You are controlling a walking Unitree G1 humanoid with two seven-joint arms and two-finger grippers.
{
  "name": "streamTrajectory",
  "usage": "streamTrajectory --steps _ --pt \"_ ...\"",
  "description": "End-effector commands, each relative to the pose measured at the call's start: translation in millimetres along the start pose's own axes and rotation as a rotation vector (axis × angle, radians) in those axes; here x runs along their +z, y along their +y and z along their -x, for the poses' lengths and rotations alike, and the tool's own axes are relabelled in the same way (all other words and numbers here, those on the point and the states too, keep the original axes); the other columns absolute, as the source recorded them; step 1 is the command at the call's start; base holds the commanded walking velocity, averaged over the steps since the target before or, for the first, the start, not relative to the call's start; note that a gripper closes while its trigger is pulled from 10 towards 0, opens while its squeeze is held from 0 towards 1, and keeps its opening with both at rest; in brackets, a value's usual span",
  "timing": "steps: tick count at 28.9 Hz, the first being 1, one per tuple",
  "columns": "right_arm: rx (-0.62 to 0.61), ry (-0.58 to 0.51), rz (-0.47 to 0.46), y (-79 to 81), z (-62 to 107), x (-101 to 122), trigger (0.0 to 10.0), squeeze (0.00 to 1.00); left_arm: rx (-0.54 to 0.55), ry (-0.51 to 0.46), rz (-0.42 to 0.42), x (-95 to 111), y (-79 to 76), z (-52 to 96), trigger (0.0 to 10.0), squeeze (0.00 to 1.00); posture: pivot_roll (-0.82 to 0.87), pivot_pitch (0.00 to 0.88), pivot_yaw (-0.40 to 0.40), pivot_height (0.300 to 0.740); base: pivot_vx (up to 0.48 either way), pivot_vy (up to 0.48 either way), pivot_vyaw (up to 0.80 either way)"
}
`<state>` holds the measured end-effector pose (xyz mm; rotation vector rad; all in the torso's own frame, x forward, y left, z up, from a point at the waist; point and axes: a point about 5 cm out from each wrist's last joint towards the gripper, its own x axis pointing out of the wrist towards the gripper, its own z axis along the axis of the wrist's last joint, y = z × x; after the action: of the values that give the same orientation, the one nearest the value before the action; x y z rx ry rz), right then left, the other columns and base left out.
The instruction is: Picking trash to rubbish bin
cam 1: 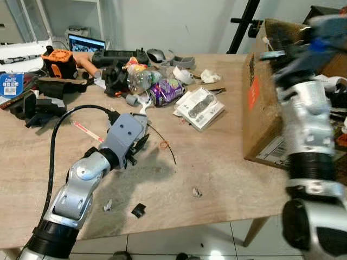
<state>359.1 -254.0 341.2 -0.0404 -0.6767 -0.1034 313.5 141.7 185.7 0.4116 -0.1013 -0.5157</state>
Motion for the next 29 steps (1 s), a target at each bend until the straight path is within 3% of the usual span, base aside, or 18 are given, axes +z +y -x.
streamTrajectory --steps 1,2,3,4,11,23,24,25,27,28,29 --pt "-0.07 0.026 0.018 -12.0 1.0 -4.3 10.0 0.0 -0.001 0.016 0.006 -5.2 -1.8 0.8 10.0 0.0 0.05 0.184 -0.061 0.74 0.0 0.0 0.0" --pt "-0.111 0.04 0.015 -18.9 3.5 -6.9 10.0 0.15 -0.001 0.017 0.007 -5.4 -1.7 0.8 10.0 0.0 0.05 0.198 -0.06 0.74 0.0 0.0 0.0" --pt "-0.111 0.04 0.015 -18.9 3.5 -6.9 10.0 0.15 -0.001 0.017 0.007 -5.4 -1.7 0.8 10.0 0.0 0.05 0.198 -0.06 0.74 0.0 0.0 0.0" --pt "-0.151 0.048 0.008 -24.3 7.2 -10.4 10.0 1.0 -0.003 0.016 0.01 -5.4 -2.2 1.1 10.0 0.0 0.05 0.178 -0.056 0.74 0.0 0.0 0.0" --pt "-0.184 0.053 -0.001 -28.0 13.9 -18.5 10.0 1.0 -0.009 0.017 0.012 -5.0 -3.4 0.2 10.0 0.0 0.06 0.176 -0.052 0.74 0.0 0.0 0.0" --pt "-0.223 0.051 0.017 -30.5 8.0 -20.7 10.0 1.0 -0.004 0.021 0.014 -5.9 -3.0 1.0 10.0 0.0 0.06 0.205 -0.059 0.74 0.0 0.0 0.0" --pt "-0.207 0.053 0.004 -28.4 8.2 -21.7 10.0 0.69 -0.006 0.02 0.015 -5.9 -4.0 1.8 10.0 0.0 0.06 0.185 -0.056 0.74 0.0 0.0 0.0" --pt "-0.207 0.053 0.004 -28.4 8.2 -21.7 10.0 0.69 -0.006 0.02 0.015 -5.9 -4.0 1.8 10.0 0.0 0.06 0.185 -0.056 0.74 0.0 0.0 0.0" --pt "-0.177 0.047 -0.004 -24.6 7.5 -21.9 10.0 0.13 -0.007 0.022 0.013 -6.0 -3.7 0.8 10.0 0.0 0.06 0.191 -0.055 0.74 0.0 0.0 0.0" --pt "-0.174 0.047 -0.004 -23.9 7.6 -22.6 10.0 0.0 -0.007 0.022 0.012 -5.7 -3.3 0.4 10.0 0.0 0.06 0.191 -0.055 0.74 0.0 0.0 0.0" --pt "-0.177 0.048 -0.003 -23.8 7.7 -23.2 10.0 0.0 -0.007 0.021 0.012 -5.5 -3.0 0.2 10.0 0.0 0.06 0.191 -0.055 0.74 0.0 0.0 0.0"
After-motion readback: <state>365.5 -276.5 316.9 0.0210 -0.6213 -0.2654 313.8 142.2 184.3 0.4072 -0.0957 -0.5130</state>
